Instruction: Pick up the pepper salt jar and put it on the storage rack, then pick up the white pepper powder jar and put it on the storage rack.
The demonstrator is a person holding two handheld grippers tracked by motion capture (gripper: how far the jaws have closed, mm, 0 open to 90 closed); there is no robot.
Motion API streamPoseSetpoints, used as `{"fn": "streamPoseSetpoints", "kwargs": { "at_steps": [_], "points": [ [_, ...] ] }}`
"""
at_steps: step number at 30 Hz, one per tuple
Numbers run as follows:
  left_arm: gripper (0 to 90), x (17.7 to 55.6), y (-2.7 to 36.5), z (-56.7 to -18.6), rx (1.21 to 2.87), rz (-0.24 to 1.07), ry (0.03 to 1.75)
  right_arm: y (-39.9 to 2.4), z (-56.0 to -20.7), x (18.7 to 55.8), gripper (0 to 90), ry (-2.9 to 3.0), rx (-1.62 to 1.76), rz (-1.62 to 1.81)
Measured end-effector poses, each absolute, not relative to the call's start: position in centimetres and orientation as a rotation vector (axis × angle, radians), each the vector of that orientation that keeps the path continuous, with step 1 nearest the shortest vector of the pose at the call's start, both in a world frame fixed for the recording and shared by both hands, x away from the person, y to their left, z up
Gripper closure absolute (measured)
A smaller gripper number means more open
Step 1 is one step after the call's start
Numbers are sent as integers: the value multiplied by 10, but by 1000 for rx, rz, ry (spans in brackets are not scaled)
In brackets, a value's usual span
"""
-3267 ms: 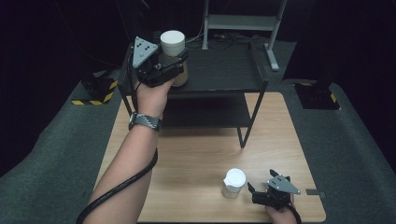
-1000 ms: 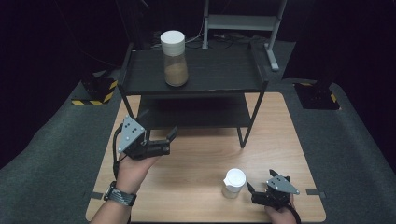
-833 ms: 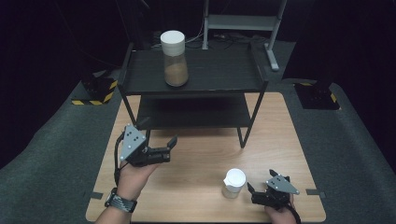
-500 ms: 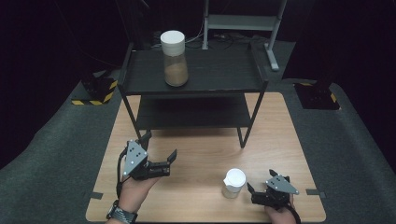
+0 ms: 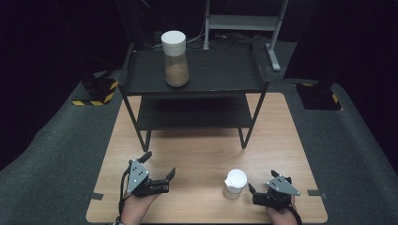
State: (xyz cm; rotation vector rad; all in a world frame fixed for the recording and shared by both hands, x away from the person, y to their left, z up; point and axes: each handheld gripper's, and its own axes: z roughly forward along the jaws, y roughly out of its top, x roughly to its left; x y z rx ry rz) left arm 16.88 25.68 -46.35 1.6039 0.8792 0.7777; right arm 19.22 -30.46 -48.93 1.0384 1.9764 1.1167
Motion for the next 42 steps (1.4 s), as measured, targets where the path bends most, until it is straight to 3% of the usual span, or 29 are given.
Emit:
{"fn": "streamPoseSetpoints", "kwargs": {
  "at_steps": [15,42],
  "points": [
    [4,175,256,-493,1712,705,966,-299,-489,191,0,1967,1038,1087],
    [4,178,234,-487,1908,777,950,-299,-490,189,0,1972,1002,1088]
  ]
}}
